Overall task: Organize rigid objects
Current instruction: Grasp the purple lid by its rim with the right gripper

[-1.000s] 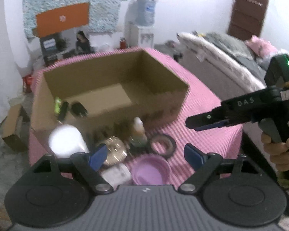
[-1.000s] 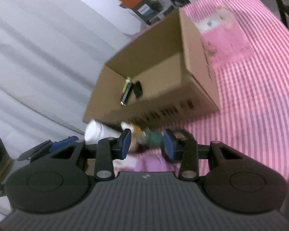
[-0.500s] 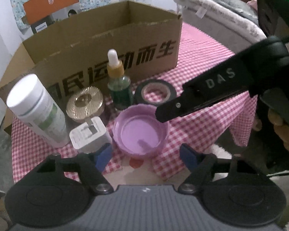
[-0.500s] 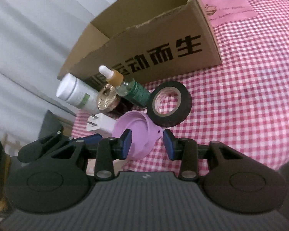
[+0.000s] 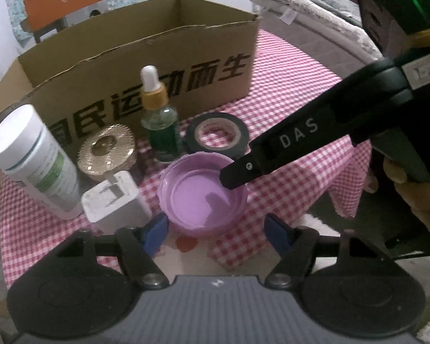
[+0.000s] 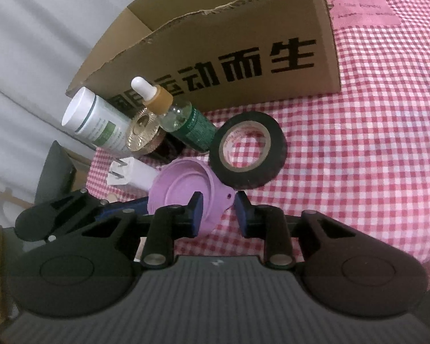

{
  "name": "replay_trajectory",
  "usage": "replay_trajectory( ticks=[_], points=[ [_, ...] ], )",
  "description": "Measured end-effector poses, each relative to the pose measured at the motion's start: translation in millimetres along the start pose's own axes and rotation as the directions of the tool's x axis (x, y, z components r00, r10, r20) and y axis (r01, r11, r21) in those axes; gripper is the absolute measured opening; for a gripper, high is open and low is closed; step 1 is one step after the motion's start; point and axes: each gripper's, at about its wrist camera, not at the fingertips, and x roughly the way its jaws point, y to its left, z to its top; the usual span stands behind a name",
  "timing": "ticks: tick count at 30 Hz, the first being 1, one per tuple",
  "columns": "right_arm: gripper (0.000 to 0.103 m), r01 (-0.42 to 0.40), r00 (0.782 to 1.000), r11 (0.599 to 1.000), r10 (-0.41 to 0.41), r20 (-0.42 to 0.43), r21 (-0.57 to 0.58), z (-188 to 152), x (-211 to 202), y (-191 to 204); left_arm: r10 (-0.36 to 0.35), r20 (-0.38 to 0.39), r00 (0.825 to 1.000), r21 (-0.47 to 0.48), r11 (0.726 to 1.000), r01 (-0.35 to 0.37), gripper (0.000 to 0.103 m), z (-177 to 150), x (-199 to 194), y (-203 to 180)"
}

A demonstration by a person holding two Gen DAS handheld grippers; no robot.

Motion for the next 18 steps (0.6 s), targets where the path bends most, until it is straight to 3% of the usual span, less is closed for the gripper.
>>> replay_trajectory(
  ticks=[4, 9, 18],
  points=[
    [0.024, 0.019, 1.0, 1.0, -0.019, -0.006, 0.007, -4.9, -10.7, -7.5, -0.019, 0.001, 1.0, 0.032, 0.999, 0.019, 0.074, 0.6, 1.8, -10.9],
    [0.025, 0.018, 1.0, 1.0, -0.018, -0.009, 0.02, -7.9, -16.9, -12.8, 0.032, 0.009, 0.999, 0.053, 0.998, -0.032, 0.08, 2.6, 2.1, -9.0],
    [0.026, 0.021, 0.999, 1.0, -0.021, -0.024, 0.008, -4.8, -12.4, -6.7, 0.05, -0.007, 0.999, 0.032, 0.998, -0.05, 0.08, 6.5, 17.5, -1.9]
  ],
)
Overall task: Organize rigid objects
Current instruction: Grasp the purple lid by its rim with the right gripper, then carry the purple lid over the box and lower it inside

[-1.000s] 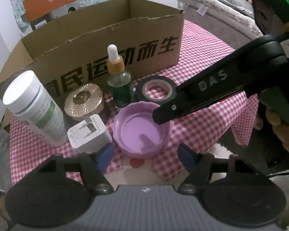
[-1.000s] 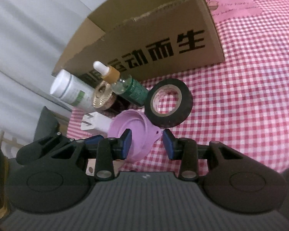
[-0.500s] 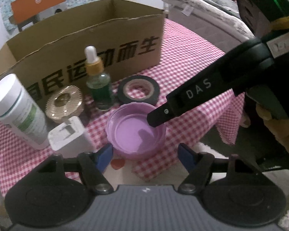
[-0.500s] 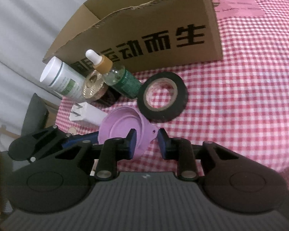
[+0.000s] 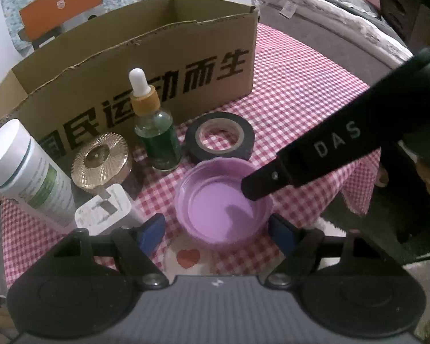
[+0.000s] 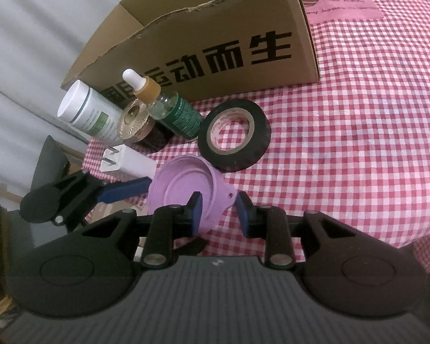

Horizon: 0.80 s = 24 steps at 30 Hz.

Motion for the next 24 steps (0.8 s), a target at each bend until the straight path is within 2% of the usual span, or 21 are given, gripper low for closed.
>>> replay_trajectory(
  ticks=[6, 16, 21, 24],
  points=[
    [0.027, 0.0, 1.0, 1.0, 0.0, 0.001, -0.018, 0.8, 4.1, 5.5, 0.005, 0.02, 1.0, 0.009, 1.0, -0.006, 0.074, 1.8, 2.3, -4.1],
    [0.026, -0.016, 1.0, 1.0, 0.016, 0.014, -0.017, -6.5, 3.4, 11.3, 0.026, 0.066, 0.997, 0.045, 0.999, -0.029, 0.073, 1.6, -9.6, -17.5],
    [0.026, -0.016, 0.998, 1.0, 0.018, 0.057, -0.023, -12.3, -19.2, 17.4, 0.046, 0.127, 0.991, 0.067, 0.996, -0.055, 0.073, 1.8, -31.8, -25.1],
    [0.026, -0.019, 0.994, 0.999, 0.024, 0.106, -0.05, -10.3, -41.4, 27.2, 0.08, 0.189, 0.979, 0.072, 0.993, -0.095, 0.073, 8.1, -54.2, -26.7]
  ],
)
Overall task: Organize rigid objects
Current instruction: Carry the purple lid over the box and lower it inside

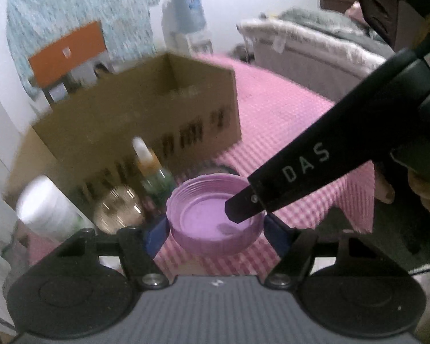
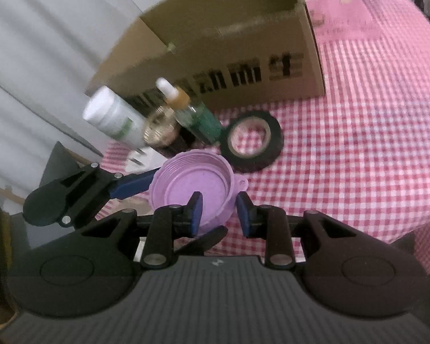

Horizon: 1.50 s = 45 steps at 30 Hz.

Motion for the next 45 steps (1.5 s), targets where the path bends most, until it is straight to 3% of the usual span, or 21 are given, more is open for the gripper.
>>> replay_trajectory(
  ticks=[7, 12, 17, 22, 25, 30, 32, 37, 45],
  points=[
    [0.026, -0.028, 0.988, 0.991, 0.048, 0.147, -0.133, 42.2, -43.7, 44.1, 0.137, 0.151, 0.979, 0.01, 0.99, -0.14, 0.073, 40.9, -42.7, 28.9],
    [0.026, -0.057, 0.98, 0.969, 0.1, 0.171, -0.24, 96.6, -46.5, 76.0, 0.206, 0.168, 0.964, 0.011, 0.978, -0.21, 0.073, 74.3, -46.7, 69.7],
    [0.027, -0.091, 0.989, 0.957, 0.12, 0.089, -0.277, 156.1, -12.2, 90.5, 0.219, 0.057, 0.974, 0.018, 0.975, -0.22, 0.073, 104.2, -14.7, 115.1],
    [0.027, -0.127, 0.99, 0.967, 0.11, -0.086, -0.22, 200.0, 55.9, 84.3, 0.13, -0.146, 0.981, -0.033, 0.99, -0.137, 0.073, 112.7, 38.2, 163.9],
    [0.027, -0.14, 0.971, 0.98, 0.107, -0.214, -0.144, 218.9, 99.8, 71.2, 0.065, -0.26, 0.963, -0.074, 0.993, -0.087, 0.073, 107.4, 70.6, 182.1],
    [0.027, -0.132, 0.931, 0.989, 0.099, -0.351, -0.073, 224.4, 144.2, 52.7, 0.004, -0.38, 0.925, -0.084, 0.996, -0.039, 0.074, 100.4, 99.2, 192.0],
    [0.027, -0.117, 0.918, 0.991, 0.081, -0.389, -0.069, 222.5, 155.1, 50.7, -0.041, -0.404, 0.914, -0.115, 0.993, -0.006, 0.075, 101.3, 101.9, 199.9],
    [0.028, -0.135, 0.87, 0.991, 0.117, -0.479, -0.002, 221.1, 181.8, 42.3, -0.062, -0.467, 0.882, -0.127, 0.992, 0.002, 0.073, 103.6, 115.7, 205.9],
    [0.029, -0.163, 0.824, 0.986, 0.155, -0.545, 0.035, 221.6, 198.2, 42.5, -0.095, -0.492, 0.866, -0.164, 0.986, 0.015, 0.077, 106.8, 120.4, 212.8]
  ],
)
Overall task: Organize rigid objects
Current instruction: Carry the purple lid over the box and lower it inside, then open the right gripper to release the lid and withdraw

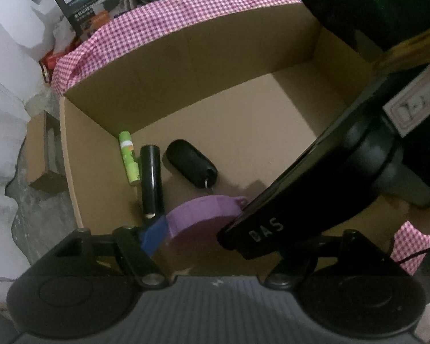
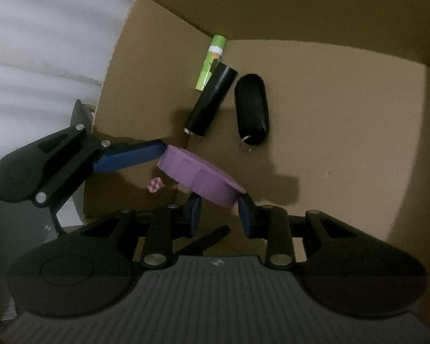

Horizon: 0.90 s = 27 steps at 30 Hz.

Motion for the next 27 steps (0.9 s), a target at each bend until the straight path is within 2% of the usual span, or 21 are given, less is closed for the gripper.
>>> replay_trajectory(
  ticks=[5, 7, 9, 12, 15, 20, 24, 27],
  points=[
    [0.029, -0.058, 0.997, 0.998, 0.06, -0.048, 0.032, 0.0, 0.7, -2.7, -0.014, -0.012, 1.0, -0.008, 1.0, 0.014, 0.082, 3.6, -0.4, 3.5],
    [0.03, -0.058, 0.997, 0.997, 0.061, -0.056, 0.055, 2.4, 2.4, -5.5, -0.003, -0.008, 1.0, -0.003, 1.0, 0.003, 0.084, 1.6, -2.9, 3.6],
    [0.041, -0.055, 0.996, 0.996, 0.06, -0.061, 0.075, 3.2, 1.8, -9.0, -0.001, -0.008, 1.0, 0.002, 1.0, 0.001, 0.084, 1.5, -2.8, 1.9],
    [0.05, -0.043, 0.998, 0.995, 0.048, -0.052, 0.087, 3.8, -3.3, -12.0, -0.012, -0.002, 1.0, -0.004, 1.0, 0.012, 0.085, -0.3, -5.5, 2.3],
    [0.051, -0.044, 0.999, 0.995, 0.046, -0.016, 0.084, 4.5, -14.1, -12.1, -0.019, 0.025, 0.999, -0.018, 1.0, 0.02, 0.085, -2.0, -12.8, 3.6],
    [0.051, -0.043, 0.995, 0.998, 0.039, 0.09, 0.05, 3.6, -41.7, -4.2, -0.015, 0.105, 0.994, -0.04, 0.999, 0.019, 0.085, -9.6, -38.4, 7.0],
    [0.051, -0.085, 0.986, 0.995, 0.079, 0.147, 0.041, -1.6, -61.6, 1.2, -0.011, 0.182, 0.983, -0.056, 0.998, 0.021, 0.085, -22.0, -63.3, 9.0],
    [0.051, -0.105, 0.974, 0.994, 0.1, 0.204, 0.015, -14.6, -79.0, 8.4, -0.009, 0.249, 0.969, -0.064, 0.998, 0.025, 0.085, -36.8, -84.6, 5.6]
  ],
)
